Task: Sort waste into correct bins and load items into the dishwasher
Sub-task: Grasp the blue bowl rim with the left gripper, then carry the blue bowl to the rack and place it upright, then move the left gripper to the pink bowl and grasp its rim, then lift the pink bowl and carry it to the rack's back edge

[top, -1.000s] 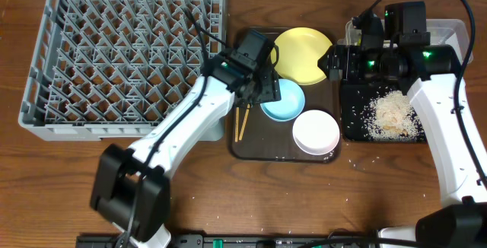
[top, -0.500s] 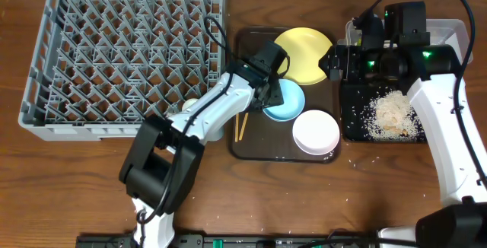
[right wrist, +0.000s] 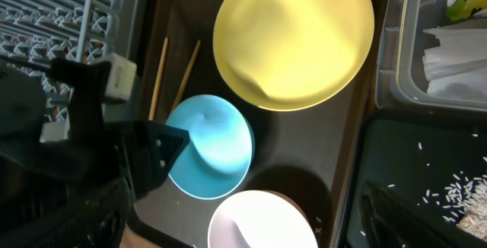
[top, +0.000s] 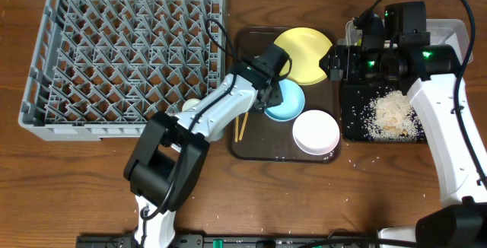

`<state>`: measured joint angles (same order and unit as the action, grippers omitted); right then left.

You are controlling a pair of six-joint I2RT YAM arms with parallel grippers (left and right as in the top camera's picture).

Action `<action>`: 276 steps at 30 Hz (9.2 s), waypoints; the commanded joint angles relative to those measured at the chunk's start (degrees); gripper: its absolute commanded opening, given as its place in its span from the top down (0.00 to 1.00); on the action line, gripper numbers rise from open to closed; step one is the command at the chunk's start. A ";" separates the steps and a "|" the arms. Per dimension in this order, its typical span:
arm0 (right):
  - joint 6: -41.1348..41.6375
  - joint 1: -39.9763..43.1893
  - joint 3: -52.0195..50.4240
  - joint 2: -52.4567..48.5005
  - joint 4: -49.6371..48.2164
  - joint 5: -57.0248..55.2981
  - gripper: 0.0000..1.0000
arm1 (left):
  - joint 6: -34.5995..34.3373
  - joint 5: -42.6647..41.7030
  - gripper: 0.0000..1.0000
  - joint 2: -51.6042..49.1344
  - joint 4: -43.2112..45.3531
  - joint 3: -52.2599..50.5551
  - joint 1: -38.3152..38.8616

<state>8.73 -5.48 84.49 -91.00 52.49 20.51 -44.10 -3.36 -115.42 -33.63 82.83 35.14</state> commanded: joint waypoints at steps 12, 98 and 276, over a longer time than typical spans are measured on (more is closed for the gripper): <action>0.63 0.15 0.15 0.63 0.02 -0.63 0.06 | -2.16 3.02 0.72 -3.37 0.37 -0.96 1.38; 0.63 0.15 0.15 0.63 0.24 -0.63 0.01 | 36.17 85.31 0.93 -2.19 3.45 -1.11 -6.75; 8.59 23.52 1.20 7.10 -1.90 -0.15 0.01 | 46.66 42.38 0.92 13.05 -3.45 25.75 -16.85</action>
<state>16.58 17.82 84.71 -84.16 50.50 19.92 -5.69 31.62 -97.54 -37.52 103.42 18.37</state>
